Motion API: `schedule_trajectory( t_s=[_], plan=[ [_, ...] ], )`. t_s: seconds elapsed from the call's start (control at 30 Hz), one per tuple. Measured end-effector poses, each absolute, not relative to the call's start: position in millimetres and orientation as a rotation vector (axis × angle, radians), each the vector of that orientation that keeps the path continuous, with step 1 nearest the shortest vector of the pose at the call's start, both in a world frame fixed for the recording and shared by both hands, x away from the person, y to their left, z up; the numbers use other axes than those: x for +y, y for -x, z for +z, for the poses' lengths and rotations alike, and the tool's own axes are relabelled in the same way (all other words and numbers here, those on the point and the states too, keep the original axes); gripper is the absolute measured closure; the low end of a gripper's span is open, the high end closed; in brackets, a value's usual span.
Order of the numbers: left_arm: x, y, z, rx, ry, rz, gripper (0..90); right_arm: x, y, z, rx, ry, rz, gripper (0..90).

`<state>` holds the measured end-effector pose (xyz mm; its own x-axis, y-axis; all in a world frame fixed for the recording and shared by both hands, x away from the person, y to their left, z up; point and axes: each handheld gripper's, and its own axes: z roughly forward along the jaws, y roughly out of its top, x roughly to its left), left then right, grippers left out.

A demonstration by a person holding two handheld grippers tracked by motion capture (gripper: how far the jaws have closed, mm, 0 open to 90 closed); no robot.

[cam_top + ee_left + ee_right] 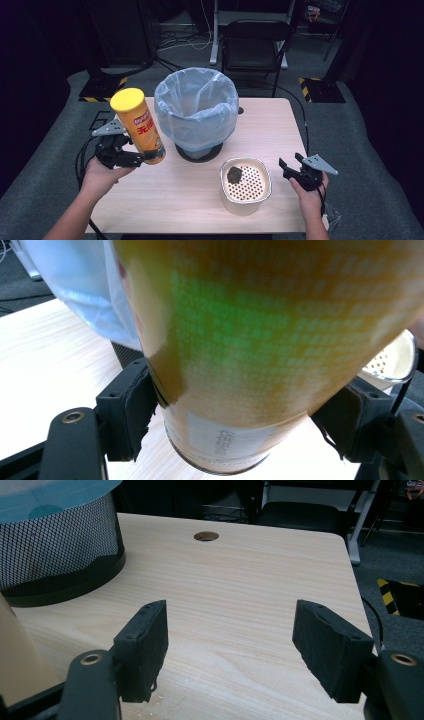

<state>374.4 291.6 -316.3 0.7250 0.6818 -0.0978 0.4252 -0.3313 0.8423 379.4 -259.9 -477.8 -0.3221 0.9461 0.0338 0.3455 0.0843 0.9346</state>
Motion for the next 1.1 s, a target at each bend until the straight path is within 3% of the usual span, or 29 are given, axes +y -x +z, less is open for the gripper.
schedule_trajectory(
  t_s=[0.5, 1.1],
  plan=[
    [285, -386, -265, 0.846, -1.965, 0.321, 23.9, -262, -381, -481, 1.749, -1.292, 1.237, 30.1],
    [246, -416, -221, 0.81, -1.987, 0.348, 23.9, -263, -382, -482, 1.748, -1.299, 1.248, 30.5]
  ],
)
